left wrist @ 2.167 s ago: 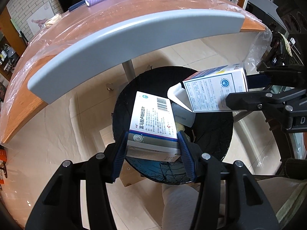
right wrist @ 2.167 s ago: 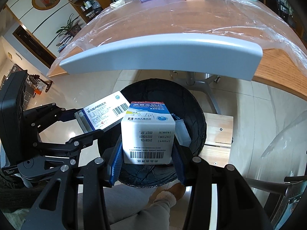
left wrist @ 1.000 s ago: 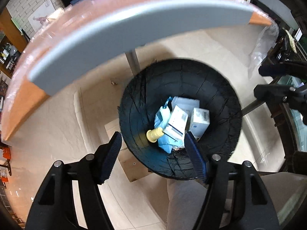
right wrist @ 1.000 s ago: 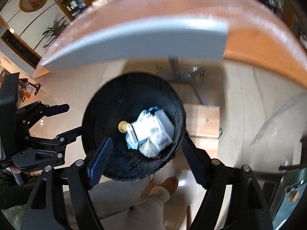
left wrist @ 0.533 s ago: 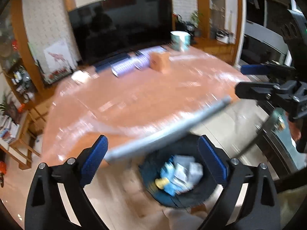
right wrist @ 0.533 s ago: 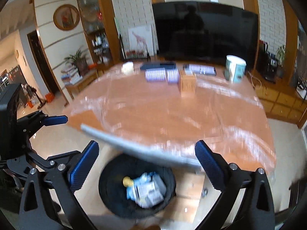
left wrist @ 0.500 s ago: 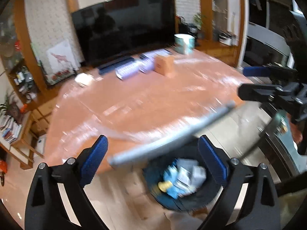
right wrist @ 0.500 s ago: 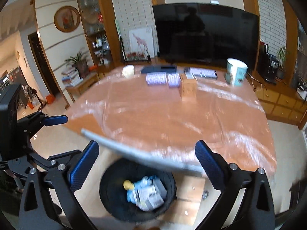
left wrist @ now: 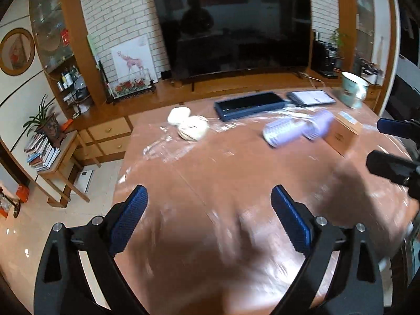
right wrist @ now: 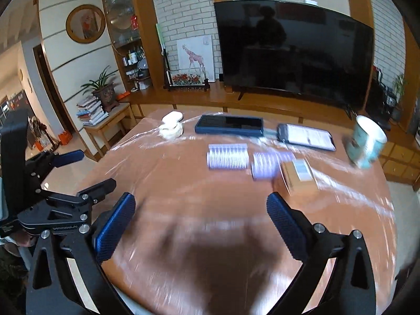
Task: Collect trash
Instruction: 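Move both grippers back over the table toward the remaining items, then grasp the crumpled white paper ball with the left gripper while the right grasps a lavender hair roller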
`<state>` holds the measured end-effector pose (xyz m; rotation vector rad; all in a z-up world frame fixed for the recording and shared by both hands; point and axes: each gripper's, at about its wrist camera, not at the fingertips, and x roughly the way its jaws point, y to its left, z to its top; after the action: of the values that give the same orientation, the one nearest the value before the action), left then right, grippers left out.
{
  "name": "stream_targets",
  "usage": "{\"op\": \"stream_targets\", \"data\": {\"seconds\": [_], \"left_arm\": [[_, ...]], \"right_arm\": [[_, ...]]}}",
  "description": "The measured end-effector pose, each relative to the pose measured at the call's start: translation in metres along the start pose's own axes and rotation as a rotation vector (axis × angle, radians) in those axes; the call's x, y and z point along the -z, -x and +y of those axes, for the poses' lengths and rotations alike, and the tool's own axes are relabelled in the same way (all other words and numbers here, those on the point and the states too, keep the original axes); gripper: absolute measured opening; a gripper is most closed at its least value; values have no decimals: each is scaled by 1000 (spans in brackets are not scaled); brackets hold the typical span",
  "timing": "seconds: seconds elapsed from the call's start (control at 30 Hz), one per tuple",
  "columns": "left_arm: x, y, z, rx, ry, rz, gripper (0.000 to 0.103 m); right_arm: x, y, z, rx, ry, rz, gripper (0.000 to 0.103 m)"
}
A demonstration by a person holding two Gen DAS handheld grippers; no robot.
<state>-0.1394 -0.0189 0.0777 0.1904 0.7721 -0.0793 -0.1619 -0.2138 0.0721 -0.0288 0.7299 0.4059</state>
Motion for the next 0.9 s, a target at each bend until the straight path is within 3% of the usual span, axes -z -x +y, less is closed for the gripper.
{"op": "stream_targets", "data": {"seconds": [0.17,0.43,0.6,0.9], "left_arm": [[-23,-44,22,-13,22,34,96],[-46,-106,37,7,37,94,96],[-58,-129,40,24,43,111,96],[-69,-161,40,13,26,141,96]], "right_arm": [[-34,-68,-12,31,-21,48,99],[-45,-139,-24,90,-20,140,99],[-45,-164,-25,134,26,178,99],[-48,-183,-23,123,64,197,99]]}}
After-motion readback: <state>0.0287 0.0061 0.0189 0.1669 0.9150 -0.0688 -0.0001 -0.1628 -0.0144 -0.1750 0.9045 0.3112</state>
